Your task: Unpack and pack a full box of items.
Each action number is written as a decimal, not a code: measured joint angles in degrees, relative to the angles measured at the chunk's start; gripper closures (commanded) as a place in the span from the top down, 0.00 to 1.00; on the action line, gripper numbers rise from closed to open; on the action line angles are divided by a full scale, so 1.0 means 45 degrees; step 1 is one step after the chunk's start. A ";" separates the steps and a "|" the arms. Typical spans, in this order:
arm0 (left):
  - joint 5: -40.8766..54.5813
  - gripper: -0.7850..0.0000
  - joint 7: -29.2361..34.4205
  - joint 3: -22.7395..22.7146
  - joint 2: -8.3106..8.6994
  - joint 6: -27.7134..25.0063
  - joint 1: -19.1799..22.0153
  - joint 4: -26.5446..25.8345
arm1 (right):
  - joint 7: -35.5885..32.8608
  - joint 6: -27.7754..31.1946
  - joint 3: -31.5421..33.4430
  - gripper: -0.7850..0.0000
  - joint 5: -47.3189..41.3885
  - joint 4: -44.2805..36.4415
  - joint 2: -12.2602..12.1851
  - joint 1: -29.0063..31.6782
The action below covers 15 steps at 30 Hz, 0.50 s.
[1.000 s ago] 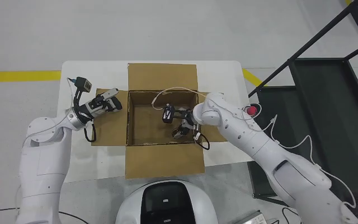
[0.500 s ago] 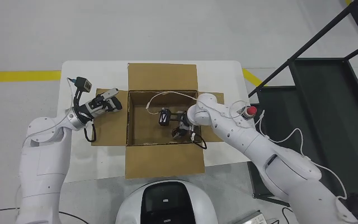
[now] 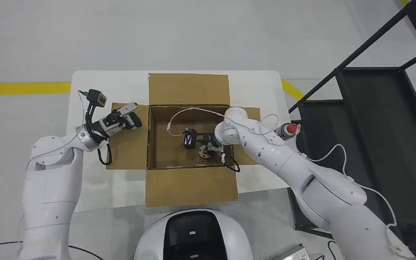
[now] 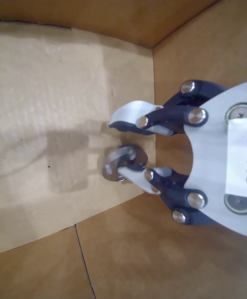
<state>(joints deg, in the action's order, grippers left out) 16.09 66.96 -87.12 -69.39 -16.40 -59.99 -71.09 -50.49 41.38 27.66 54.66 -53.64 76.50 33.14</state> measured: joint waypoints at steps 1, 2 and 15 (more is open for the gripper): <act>0.0000 1.00 0.0000 0.0000 0.0000 0.0000 0.0000 0.0000 | 0.0023 0.0074 0.0004 0.00 0.0007 0.0004 0.0004 -0.0005; 0.0000 1.00 0.0000 0.0000 0.0000 0.0000 0.0000 0.0000 | 0.0068 0.0194 0.0026 0.00 -0.0010 0.0003 0.0003 -0.0008; 0.0000 1.00 0.0000 0.0000 0.0000 0.0000 0.0000 0.0000 | 0.0925 0.0676 0.1482 0.00 -0.0303 -0.1487 -0.0700 0.0455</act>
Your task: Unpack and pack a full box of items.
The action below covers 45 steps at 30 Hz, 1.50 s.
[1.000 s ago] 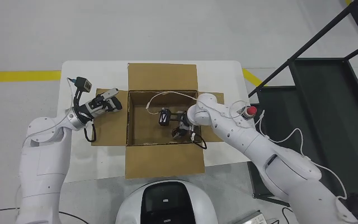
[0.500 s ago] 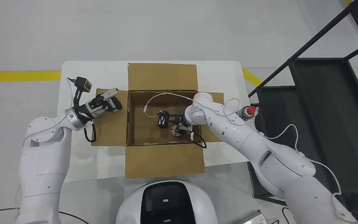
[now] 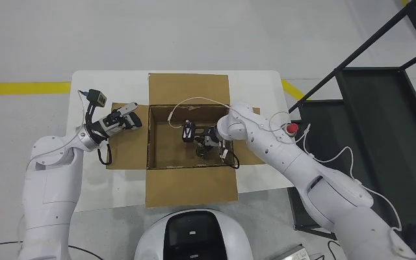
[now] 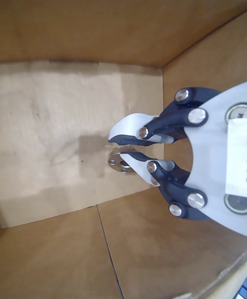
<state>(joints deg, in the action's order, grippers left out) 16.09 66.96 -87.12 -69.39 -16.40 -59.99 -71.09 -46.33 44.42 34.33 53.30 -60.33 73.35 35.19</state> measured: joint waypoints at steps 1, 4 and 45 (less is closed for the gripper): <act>0.0000 1.00 0.0000 0.0000 0.0000 0.0000 0.0000 0.0000 | 0.0014 -0.0059 0.0160 0.00 0.0060 -0.0239 -0.0095 0.0115; 0.0000 1.00 0.0000 0.0000 0.0000 0.0000 0.0000 0.0000 | -0.0120 -0.0250 0.0589 0.00 0.0325 -0.0929 -0.0378 0.0537; 0.0000 1.00 0.0000 0.0000 0.0000 0.0000 0.0000 0.0000 | -0.0247 -0.1151 -0.0890 0.00 0.0215 0.1694 0.0720 0.0056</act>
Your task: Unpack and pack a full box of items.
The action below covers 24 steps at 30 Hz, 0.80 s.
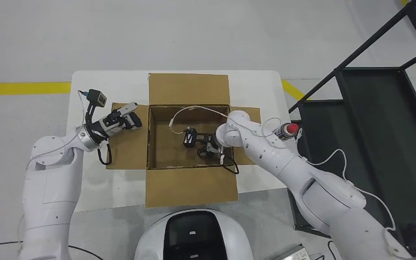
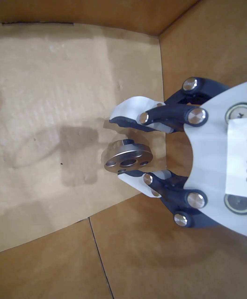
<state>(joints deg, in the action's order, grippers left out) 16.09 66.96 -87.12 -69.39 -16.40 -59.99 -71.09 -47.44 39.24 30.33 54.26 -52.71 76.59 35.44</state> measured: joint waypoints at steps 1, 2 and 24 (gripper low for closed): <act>0.0000 1.00 0.0000 0.0000 0.0000 0.0000 0.0000 0.0000 | -0.0014 -0.0065 -0.0031 0.00 0.0057 0.0059 0.0029 -0.0019; 0.0000 1.00 0.0000 0.0000 0.0000 0.0000 0.0000 0.0000 | -0.0068 -0.0154 -0.0075 0.00 0.0139 0.0121 0.0067 -0.0050; 0.0000 1.00 0.0000 0.0000 0.0000 0.0000 0.0000 0.0000 | -0.0611 -0.0190 0.2520 0.00 0.0369 -0.4249 -0.1176 0.1272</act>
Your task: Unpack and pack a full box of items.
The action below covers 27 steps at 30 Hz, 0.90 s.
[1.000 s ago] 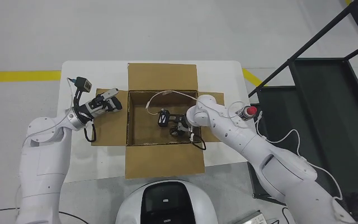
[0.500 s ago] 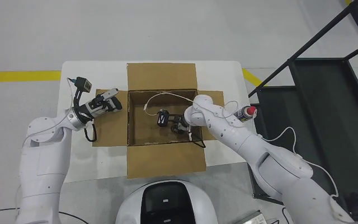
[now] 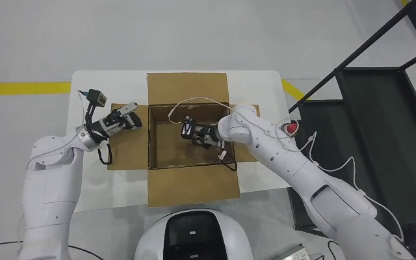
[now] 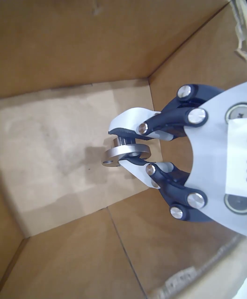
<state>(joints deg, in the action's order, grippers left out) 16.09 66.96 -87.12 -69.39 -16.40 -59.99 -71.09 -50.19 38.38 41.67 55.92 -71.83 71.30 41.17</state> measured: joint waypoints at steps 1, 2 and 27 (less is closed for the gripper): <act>0.0000 1.00 0.0000 0.0000 0.0000 0.0000 0.0000 0.0000 | 0.0091 0.0076 0.0238 0.00 -0.0060 -0.0336 -0.0102 0.0184; 0.0000 1.00 0.0000 0.0000 0.0000 0.0000 0.0000 0.0000 | 0.0263 0.0223 0.0555 0.00 -0.0184 -0.0739 -0.0231 0.0443; 0.0000 1.00 0.0000 0.0000 0.0000 0.0000 0.0000 0.0000 | 0.3170 0.1137 0.2692 0.00 -0.0486 -0.2755 -0.0953 0.2397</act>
<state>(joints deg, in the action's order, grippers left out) 16.09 66.96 -87.12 -69.39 -16.40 -59.99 -71.09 -35.93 43.50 53.78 53.74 -84.23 67.01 51.95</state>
